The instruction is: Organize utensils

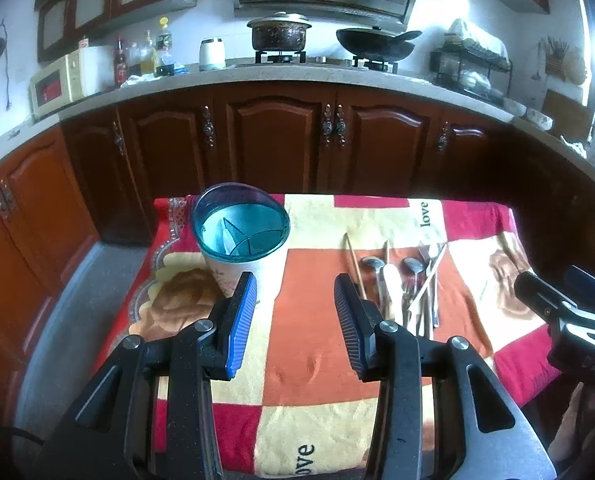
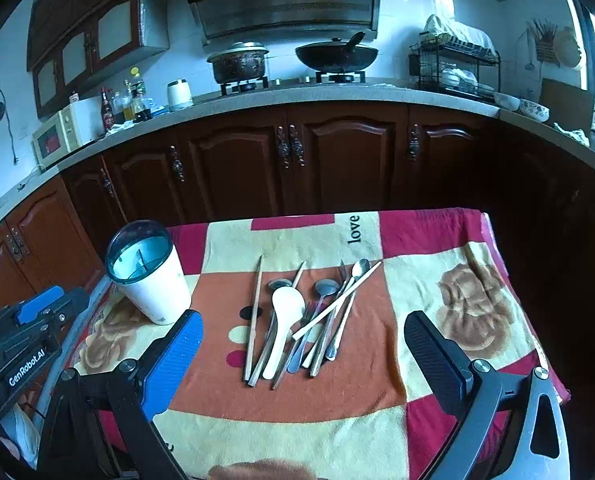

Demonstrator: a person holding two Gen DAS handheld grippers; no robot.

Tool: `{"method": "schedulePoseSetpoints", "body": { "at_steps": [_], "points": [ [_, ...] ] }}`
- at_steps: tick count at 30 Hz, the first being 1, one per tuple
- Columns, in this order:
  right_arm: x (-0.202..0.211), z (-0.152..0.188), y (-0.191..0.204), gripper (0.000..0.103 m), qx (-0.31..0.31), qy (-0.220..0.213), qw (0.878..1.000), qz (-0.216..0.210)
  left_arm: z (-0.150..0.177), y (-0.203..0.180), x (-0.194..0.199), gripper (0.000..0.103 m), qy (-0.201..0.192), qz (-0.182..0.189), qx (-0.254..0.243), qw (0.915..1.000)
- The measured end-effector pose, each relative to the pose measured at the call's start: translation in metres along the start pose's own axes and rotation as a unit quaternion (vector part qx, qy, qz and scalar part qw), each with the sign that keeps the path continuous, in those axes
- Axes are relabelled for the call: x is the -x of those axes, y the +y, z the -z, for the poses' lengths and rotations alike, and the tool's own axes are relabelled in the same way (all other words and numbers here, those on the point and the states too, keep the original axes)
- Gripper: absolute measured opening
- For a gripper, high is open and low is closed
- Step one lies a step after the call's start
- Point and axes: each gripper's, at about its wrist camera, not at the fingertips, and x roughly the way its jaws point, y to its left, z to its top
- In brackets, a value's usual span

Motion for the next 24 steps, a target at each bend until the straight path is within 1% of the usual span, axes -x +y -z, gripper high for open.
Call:
{"method": "schedulePoseSetpoints", "body": {
  "at_steps": [3, 12, 24],
  "points": [
    [0.005, -0.001, 0.001, 0.1, -0.001, -0.001, 1.0, -0.002, -0.002, -0.002, 0.003, 0.04, -0.004, 0.005, 0.001, 1.0],
    [0.018, -0.007, 0.007, 0.1, 0.016, -0.018, 1.0, 0.018, -0.004, -0.008, 0.008, 0.04, -0.007, 0.014, 0.0, 0.9999],
    [0.017, -0.009, 0.007, 0.1, 0.018, -0.014, 1.0, 0.02, -0.003, -0.008, 0.006, 0.04, 0.003, 0.026, 0.012, 0.9996]
  ]
}}
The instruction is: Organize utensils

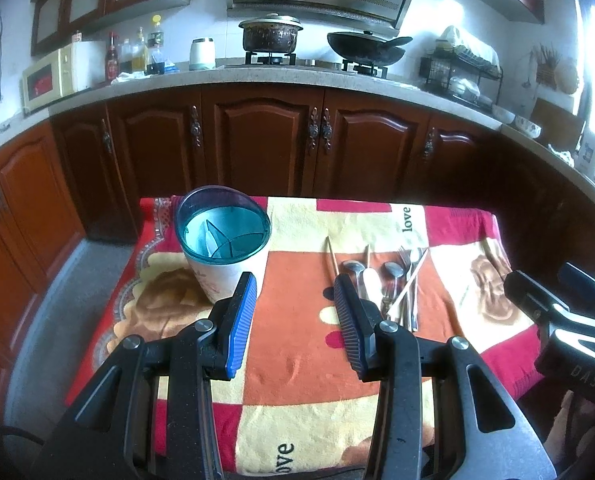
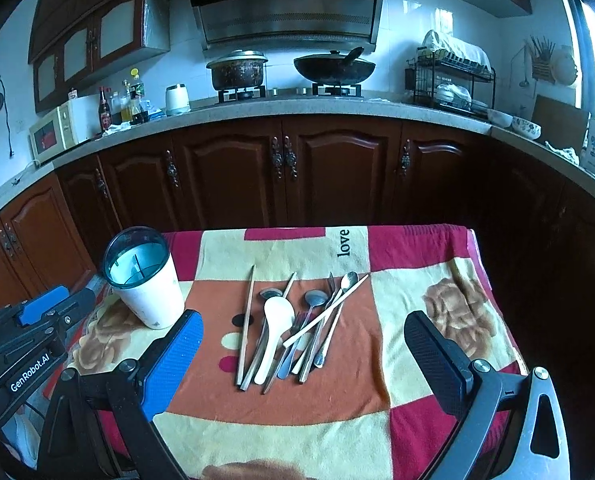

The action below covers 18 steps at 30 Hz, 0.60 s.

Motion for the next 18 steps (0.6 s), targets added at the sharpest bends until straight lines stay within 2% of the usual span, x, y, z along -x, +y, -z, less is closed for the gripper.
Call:
{"method": "schedulePoseSetpoints", "body": {
  "at_steps": [18],
  "points": [
    [0.0033, -0.0019, -0.0063, 0.1, -0.011, -0.001, 1.0, -0.003, -0.0019, 0.0038, 0.0002, 0.04, 0.006, 0.004, 0.009, 0.9999]
  ]
}}
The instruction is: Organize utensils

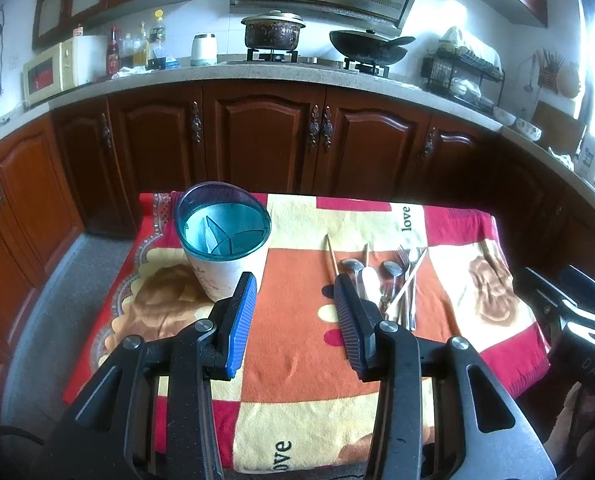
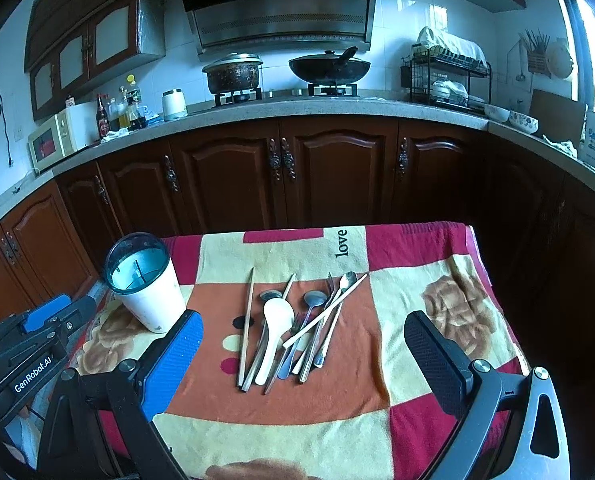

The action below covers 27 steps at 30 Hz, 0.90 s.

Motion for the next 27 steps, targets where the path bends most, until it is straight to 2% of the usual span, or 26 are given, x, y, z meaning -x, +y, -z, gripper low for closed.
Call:
{"method": "schedulePoseSetpoints", "body": {
  "at_steps": [27],
  "points": [
    [-0.013, 0.003, 0.004, 0.1, 0.004, 0.021, 1.0, -0.015, 0.005, 0.003, -0.013, 0.04, 0.017, -0.001, -0.003, 0.9999]
  ]
}}
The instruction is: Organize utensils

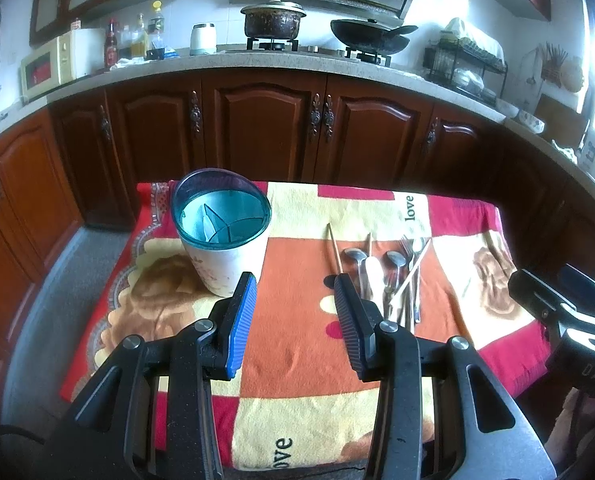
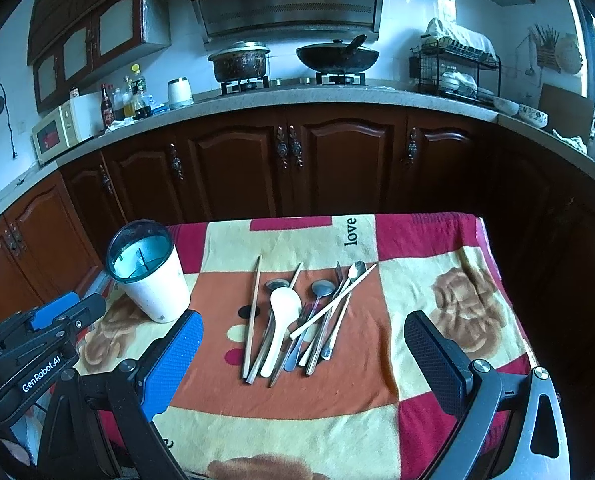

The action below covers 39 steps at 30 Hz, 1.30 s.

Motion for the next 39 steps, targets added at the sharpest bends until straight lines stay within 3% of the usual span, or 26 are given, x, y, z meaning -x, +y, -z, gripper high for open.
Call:
{"method": "schedulePoseSetpoints", "body": {
  "at_steps": [39],
  "points": [
    [-0.027, 0.007, -0.004, 0.1, 0.002, 0.029, 0.999, -0.018, 0.002, -0.004, -0.022, 0.04, 0.022, 0.003, -0.014, 0.9997]
  ]
}}
